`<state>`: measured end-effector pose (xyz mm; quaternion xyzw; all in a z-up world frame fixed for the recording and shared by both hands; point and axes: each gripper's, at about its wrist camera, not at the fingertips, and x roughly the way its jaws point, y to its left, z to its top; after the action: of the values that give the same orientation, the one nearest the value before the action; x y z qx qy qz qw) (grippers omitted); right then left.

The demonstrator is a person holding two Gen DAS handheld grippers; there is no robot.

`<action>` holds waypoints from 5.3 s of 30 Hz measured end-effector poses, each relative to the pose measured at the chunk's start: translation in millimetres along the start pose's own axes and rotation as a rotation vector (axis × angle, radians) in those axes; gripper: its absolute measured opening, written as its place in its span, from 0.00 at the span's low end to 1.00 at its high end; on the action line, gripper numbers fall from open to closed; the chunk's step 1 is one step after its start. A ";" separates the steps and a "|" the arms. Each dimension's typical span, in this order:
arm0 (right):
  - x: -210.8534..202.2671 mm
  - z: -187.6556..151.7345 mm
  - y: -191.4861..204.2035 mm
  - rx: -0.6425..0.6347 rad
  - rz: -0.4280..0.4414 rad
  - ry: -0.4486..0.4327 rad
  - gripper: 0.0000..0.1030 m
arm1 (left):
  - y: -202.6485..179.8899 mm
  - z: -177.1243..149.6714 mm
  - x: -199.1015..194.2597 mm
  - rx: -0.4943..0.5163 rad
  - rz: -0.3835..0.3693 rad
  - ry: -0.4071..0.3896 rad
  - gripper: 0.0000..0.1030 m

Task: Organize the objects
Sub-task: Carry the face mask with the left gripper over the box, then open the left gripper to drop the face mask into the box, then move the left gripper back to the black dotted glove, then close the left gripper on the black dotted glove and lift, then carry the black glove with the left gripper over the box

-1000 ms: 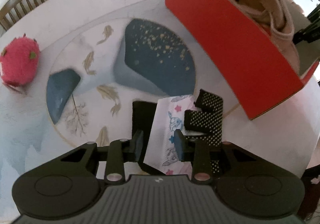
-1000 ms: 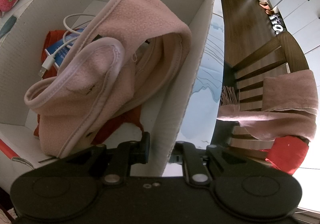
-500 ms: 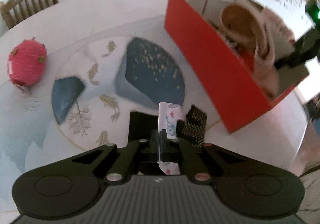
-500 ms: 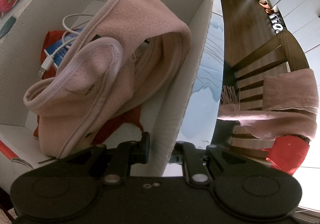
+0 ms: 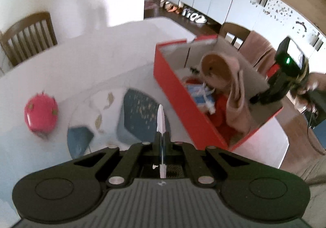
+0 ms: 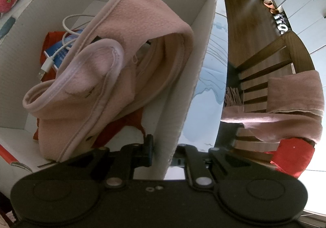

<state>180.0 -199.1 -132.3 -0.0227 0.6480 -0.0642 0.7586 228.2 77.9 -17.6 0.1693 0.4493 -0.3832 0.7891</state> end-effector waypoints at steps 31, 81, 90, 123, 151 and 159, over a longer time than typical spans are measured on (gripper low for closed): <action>0.5 -0.9 -2.9 0.008 0.019 -0.008 0.08 | -99.6 124.3 127.4 0.283 0.061 0.044 0.00; -30.4 -2.3 -6.2 0.050 0.049 -0.058 0.18 | -70.7 61.8 54.7 0.117 -0.067 0.023 0.53; -39.4 -5.5 -7.4 0.064 0.040 -0.070 0.17 | -18.0 22.0 14.1 0.039 0.011 0.003 0.73; -47.1 -9.6 -5.2 0.062 0.004 -0.089 0.05 | 28.3 -91.8 117.3 -0.049 0.173 0.195 0.85; -47.1 -10.8 -8.9 0.057 0.024 -0.106 0.05 | 17.6 -23.1 17.1 -0.147 -0.004 0.023 0.07; -47.5 -10.9 -10.2 0.051 0.032 -0.108 0.05 | -3.9 38.5 -31.3 -0.073 -0.061 -0.068 0.07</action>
<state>161.3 -202.6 -86.3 0.0036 0.6047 -0.0674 0.7936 238.1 66.0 29.7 0.1134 0.4410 -0.3961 0.7973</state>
